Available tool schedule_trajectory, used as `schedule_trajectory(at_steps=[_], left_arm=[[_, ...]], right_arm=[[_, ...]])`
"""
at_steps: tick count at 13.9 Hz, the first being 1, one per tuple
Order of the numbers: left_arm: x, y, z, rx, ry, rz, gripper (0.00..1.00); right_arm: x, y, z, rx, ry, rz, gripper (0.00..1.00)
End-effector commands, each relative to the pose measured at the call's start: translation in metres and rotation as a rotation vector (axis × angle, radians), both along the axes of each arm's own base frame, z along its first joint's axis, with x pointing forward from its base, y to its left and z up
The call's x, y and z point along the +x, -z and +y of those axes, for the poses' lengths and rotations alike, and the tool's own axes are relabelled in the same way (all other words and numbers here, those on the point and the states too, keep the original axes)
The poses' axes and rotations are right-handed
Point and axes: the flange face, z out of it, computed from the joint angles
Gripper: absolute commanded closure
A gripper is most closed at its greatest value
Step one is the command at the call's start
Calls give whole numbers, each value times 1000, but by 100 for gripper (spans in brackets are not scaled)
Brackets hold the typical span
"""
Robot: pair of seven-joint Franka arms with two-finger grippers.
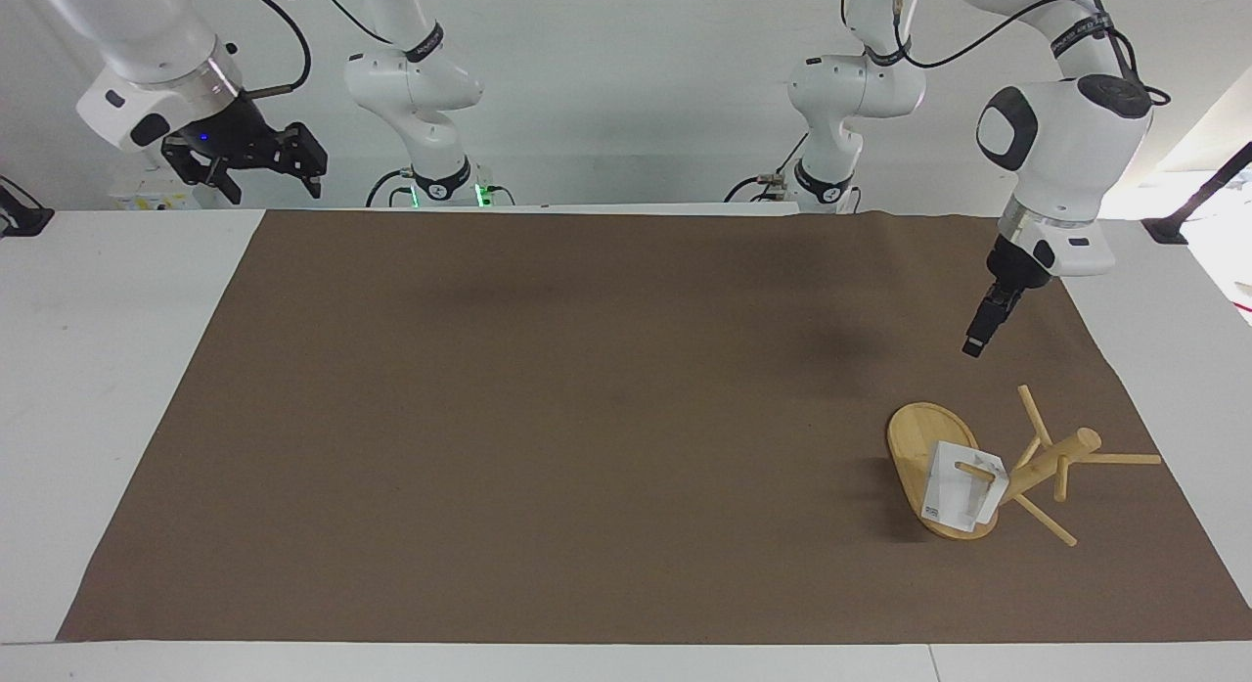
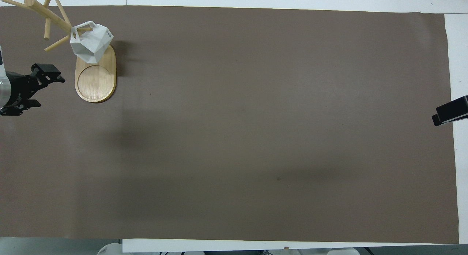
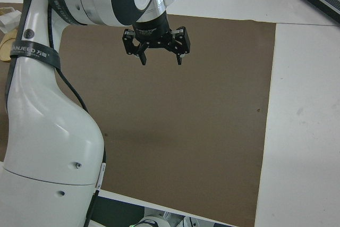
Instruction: Hang cup on rack
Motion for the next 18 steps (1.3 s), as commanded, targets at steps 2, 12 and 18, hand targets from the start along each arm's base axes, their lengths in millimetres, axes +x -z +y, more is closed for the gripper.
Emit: schedule_trajectory(at_steps=[2,12,18], left_arm=[[1,-38,-13,61,455,103,1],[11,-94,-13,81,777,209,1],[26,-93,-17,58,774,186,0]], right_arm=[[-2,-1,0,19,23,-5,1],[-2,-1,1,19,20,-4,1],[-2,-1,1,19,20,-4,1]])
